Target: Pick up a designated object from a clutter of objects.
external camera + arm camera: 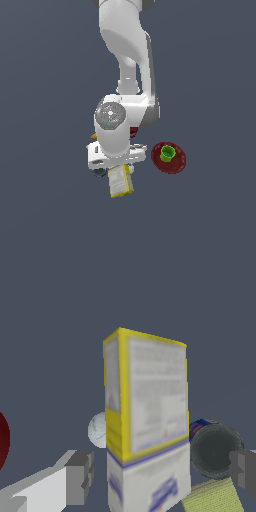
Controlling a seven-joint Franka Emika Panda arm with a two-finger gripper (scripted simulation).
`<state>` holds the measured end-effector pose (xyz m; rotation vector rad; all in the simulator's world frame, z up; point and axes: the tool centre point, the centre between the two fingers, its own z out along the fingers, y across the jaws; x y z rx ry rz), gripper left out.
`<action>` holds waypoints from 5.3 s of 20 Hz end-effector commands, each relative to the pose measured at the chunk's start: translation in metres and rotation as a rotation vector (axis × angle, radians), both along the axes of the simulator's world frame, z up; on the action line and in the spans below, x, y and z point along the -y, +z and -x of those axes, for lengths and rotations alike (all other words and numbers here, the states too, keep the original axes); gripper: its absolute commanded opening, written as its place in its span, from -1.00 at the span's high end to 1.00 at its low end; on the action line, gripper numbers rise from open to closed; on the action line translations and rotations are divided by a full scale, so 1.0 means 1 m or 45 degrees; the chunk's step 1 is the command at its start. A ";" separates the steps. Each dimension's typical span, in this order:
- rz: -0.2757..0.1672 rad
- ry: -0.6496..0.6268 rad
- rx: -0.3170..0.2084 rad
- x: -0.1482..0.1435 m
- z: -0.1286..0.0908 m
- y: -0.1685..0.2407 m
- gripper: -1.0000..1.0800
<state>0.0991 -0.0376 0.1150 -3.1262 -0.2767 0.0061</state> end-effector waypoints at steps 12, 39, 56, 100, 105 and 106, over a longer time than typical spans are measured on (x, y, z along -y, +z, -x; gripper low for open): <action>0.003 0.035 0.003 0.002 -0.005 -0.028 -0.92; 0.010 0.030 0.054 0.008 -0.019 -0.054 1.00; 0.007 0.033 0.039 0.065 -0.011 0.056 1.00; 0.004 0.037 0.005 0.194 -0.012 0.304 1.00; 0.004 0.037 0.005 0.193 -0.014 0.312 1.00; 0.004 0.037 0.005 0.193 -0.015 0.315 1.00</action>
